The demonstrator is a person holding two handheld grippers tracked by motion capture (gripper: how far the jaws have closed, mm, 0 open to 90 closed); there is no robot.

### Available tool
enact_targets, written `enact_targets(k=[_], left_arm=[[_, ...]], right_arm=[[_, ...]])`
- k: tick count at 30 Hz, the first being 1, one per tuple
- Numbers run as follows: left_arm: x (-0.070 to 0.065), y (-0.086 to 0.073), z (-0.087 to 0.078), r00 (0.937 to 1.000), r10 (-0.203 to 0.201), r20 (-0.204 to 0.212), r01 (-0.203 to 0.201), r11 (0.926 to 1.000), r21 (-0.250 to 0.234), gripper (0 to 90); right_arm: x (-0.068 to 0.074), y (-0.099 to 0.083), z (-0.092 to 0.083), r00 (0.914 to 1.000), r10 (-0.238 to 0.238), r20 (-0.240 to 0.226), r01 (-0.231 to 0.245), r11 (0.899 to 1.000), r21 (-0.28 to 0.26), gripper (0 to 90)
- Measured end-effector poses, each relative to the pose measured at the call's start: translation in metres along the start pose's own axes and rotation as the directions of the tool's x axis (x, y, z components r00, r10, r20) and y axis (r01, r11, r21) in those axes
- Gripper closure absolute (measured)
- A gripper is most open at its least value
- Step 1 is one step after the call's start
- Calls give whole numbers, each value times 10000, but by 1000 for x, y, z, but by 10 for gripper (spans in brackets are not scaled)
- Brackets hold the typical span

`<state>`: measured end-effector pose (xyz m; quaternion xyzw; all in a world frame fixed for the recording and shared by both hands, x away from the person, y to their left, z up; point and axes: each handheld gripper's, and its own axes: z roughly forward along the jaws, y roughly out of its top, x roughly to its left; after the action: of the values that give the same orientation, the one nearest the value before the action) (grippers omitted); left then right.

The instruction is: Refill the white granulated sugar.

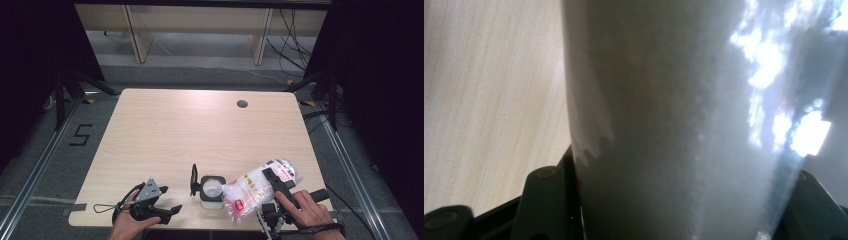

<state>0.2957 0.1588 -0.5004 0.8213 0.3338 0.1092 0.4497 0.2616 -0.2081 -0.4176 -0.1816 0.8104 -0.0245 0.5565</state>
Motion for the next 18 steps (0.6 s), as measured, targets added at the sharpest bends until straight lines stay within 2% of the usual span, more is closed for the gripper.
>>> enact_targets(k=[1,2,3,5,6,7,9,10,12,14,15,16,17,18], left_arm=[[1,0,-1,9999,134,-6,-134,9998,123,199],[1,0,0,10000,-15,31,15,10000,83,199],[1,0,0,10000,-39,34,39,9999,111,199],[1,0,-1,10000,35,22,-35,9999,115,199],[1,0,-1,9999,161,28,-161,9998,131,199],[1,0,-1,10000,1,22,-1,9999,114,199],[1,0,-1,10000,-9,29,8,9999,112,199],[0,0,0,10000,-89,29,89,10000,-7,199],[1,0,0,9999,89,-53,-89,9999,70,199],[1,0,-1,10000,48,-3,-48,9999,115,199],[0,0,0,10000,-54,4,54,10000,-3,199],[0,0,0,10000,48,5,-48,10000,-2,200],[1,0,-1,10000,91,0,-91,9999,137,199],[1,0,0,10000,14,24,-14,10000,88,199]], right_arm=[[-1,1,0,9998,-180,-30,180,9998,-57,442],[0,1,1,9997,-165,197,170,9996,-246,442],[-1,1,0,9996,-252,105,254,9994,-232,442],[0,3,-1,10000,10,21,-9,9999,-165,442],[0,2,-1,9999,-109,14,109,9997,-213,442],[0,2,0,9998,-115,178,121,9994,-321,442],[0,2,0,10000,58,34,-57,9999,-158,442],[-2,1,0,9997,-260,18,260,9995,-175,442],[-1,1,1,9993,-304,233,312,9988,-369,443],[2,2,-2,9998,213,-24,-213,9996,-167,443],[-1,3,-2,9998,-199,-68,198,9997,-140,443],[-2,3,-2,9994,-330,-50,328,9992,-226,443],[4,2,-2,9987,497,64,-496,9986,-177,443],[2,2,-2,9997,259,-22,-259,9996,-104,442]])
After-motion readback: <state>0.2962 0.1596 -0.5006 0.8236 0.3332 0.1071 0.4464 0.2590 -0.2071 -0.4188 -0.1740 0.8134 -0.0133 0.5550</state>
